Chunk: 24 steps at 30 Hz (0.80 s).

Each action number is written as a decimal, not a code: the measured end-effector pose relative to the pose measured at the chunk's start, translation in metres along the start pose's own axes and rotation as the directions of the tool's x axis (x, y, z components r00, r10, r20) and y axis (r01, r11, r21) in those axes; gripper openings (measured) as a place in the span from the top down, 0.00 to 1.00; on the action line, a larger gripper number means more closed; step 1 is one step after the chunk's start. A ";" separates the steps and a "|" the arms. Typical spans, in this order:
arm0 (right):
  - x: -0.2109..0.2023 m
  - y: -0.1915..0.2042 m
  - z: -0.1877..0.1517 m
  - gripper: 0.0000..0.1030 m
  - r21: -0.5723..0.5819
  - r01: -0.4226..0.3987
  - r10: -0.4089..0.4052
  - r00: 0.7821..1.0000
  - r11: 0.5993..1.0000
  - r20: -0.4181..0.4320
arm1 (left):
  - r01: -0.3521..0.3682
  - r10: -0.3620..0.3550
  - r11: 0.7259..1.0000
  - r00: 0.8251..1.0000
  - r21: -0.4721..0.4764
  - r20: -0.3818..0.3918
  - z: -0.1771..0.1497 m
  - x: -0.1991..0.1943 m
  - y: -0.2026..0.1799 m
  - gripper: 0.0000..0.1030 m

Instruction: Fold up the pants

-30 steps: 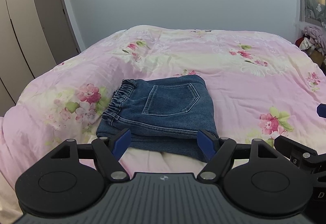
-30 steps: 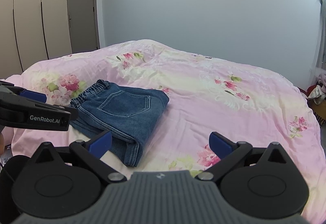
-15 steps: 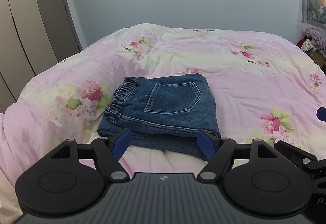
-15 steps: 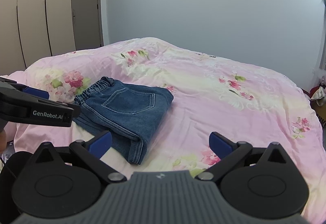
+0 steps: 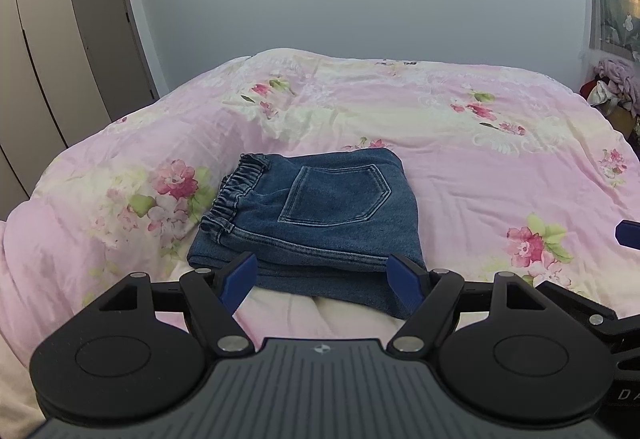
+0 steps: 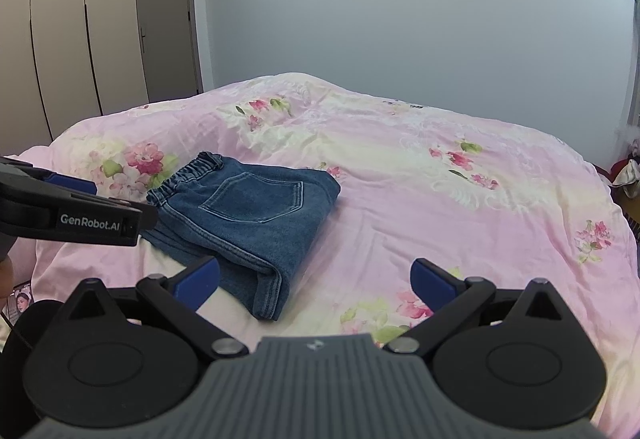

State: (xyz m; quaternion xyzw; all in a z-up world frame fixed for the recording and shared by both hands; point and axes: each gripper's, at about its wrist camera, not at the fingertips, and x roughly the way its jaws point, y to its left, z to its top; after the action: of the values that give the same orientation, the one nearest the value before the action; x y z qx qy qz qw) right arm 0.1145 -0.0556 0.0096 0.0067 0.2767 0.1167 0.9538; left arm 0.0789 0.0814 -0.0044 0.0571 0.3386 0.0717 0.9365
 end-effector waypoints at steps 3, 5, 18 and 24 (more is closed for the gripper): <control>-0.001 0.000 0.000 0.05 -0.001 0.001 -0.001 1.000 1.000 0.001 | -0.001 0.001 1.000 1.000 0.002 0.004 0.000 -0.001 0.000 0.15; 0.000 0.000 0.000 0.05 0.001 0.001 -0.001 1.000 1.000 0.000 | 0.000 0.000 1.000 1.000 -0.004 0.002 0.000 -0.001 0.000 0.15; -0.002 -0.001 -0.002 0.05 0.007 -0.003 0.003 1.000 1.000 -0.002 | 0.006 -0.006 1.000 1.000 -0.027 -0.010 0.001 0.000 0.003 0.15; -0.003 -0.004 -0.002 0.05 0.013 -0.001 0.001 1.000 1.000 0.001 | 0.015 -0.015 0.999 1.000 -0.031 -0.008 0.002 0.000 0.001 0.15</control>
State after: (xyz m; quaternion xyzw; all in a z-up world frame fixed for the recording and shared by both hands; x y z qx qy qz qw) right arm 0.1115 -0.0605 0.0090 0.0129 0.2771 0.1153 0.9538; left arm 0.0796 0.0825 -0.0025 0.0401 0.3419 0.0702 0.9363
